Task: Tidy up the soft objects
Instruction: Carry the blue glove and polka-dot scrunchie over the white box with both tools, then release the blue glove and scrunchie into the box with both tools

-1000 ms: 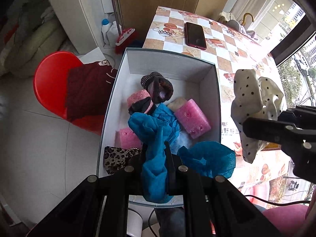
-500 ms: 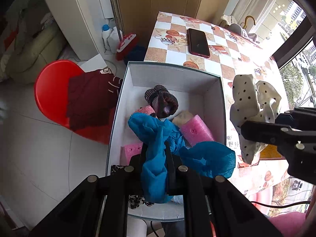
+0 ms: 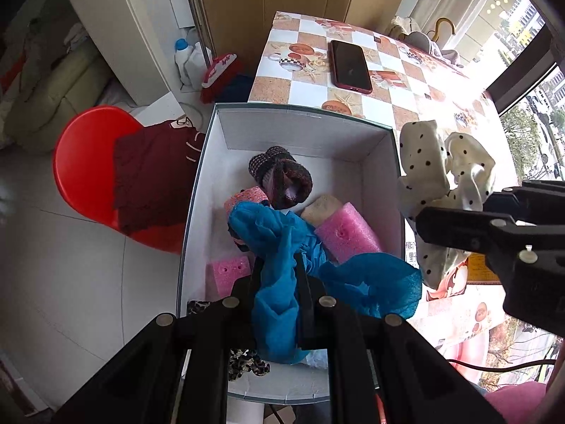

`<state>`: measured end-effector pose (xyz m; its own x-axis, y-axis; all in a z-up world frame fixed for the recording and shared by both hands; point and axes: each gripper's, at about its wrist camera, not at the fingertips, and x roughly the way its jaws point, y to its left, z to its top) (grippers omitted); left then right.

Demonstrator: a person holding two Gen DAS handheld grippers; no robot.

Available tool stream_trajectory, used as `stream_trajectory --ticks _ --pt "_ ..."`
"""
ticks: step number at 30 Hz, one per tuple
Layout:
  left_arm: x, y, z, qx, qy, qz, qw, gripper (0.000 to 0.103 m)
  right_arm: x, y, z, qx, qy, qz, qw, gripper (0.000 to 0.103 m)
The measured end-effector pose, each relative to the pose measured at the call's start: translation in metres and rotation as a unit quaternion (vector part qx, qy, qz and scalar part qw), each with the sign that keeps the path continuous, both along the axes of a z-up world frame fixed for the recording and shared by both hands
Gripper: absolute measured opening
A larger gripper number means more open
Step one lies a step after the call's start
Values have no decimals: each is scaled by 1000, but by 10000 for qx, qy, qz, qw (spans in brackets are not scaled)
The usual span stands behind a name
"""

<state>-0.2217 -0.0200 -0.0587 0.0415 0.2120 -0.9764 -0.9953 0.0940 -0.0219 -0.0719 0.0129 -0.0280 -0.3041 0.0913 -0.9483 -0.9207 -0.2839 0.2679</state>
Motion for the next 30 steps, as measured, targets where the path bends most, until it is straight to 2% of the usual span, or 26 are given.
stream_trajectory --ticks 25,27,28,29,30 --pt "7 4 -19 -192 -80 -63 9998 14 -7 13 -21 -115 -194 17 9997 30" --pt "9 1 -12 92 -75 -127 9998 24 -8 13 -19 -98 -107 79 9999 30" --pt "11 -1 -8 249 -4 -166 9996 44 -9 13 -19 -84 -92 106 9999 30" --pt "11 -2 -5 400 80 -181 9990 66 -8 13 -18 -78 -96 118 9999 36" --pt "12 -4 -1 513 168 -191 9984 74 -7 12 -18 -80 -87 111 9999 52"
